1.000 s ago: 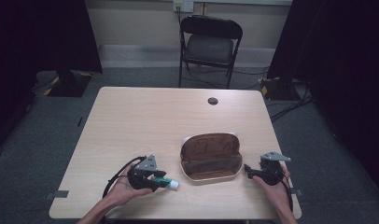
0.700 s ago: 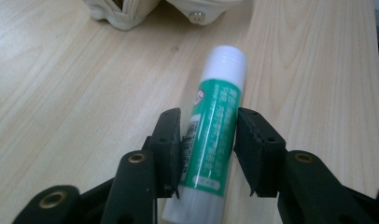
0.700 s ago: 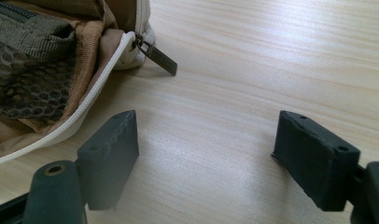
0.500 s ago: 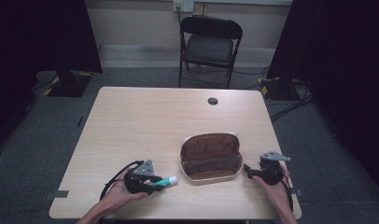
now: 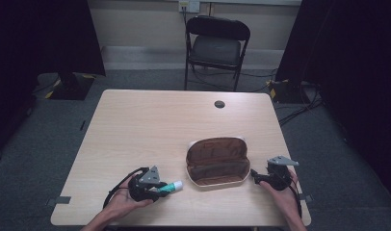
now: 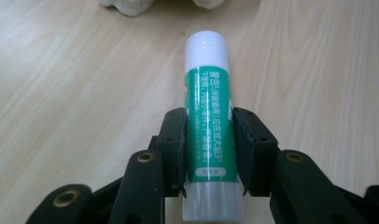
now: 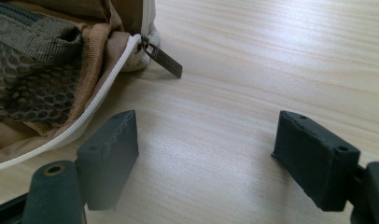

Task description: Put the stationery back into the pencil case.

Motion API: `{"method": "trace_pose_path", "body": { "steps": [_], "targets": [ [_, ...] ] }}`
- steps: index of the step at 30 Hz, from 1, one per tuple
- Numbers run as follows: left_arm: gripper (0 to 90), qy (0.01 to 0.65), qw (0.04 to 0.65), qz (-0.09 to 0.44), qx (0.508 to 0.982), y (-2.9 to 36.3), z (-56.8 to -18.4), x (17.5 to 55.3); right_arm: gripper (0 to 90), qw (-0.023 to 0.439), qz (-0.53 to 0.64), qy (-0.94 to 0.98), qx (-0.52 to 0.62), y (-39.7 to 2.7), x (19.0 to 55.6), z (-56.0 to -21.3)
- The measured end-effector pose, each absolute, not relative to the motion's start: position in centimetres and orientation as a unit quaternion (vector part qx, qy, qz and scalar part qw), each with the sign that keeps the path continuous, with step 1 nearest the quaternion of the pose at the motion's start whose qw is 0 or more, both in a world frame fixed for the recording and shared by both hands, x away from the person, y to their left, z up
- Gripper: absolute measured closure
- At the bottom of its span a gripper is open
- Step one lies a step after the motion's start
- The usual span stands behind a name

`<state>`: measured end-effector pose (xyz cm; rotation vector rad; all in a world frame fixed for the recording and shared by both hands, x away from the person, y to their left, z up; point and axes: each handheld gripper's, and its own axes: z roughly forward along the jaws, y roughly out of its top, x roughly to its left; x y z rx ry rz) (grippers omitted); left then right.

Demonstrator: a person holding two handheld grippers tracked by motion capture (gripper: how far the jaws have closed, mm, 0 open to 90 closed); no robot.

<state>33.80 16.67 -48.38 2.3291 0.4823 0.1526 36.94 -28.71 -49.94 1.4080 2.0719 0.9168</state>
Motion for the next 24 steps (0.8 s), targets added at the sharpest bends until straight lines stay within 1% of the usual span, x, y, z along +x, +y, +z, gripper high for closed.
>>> {"method": "trace_pose_path", "body": {
  "steps": [14,24],
  "targets": [
    [66.1,0.225,0.432,0.036,0.873,17.5,-47.2,33.8,20.9,0.233,0.336,0.758,0.509,-28.7,37.0,-49.9],
    [66.1,0.228,0.457,0.036,0.859,18.0,-46.1,33.5,20.9,0.232,0.336,0.759,0.508,-28.6,37.0,-49.9]
  ]
}}
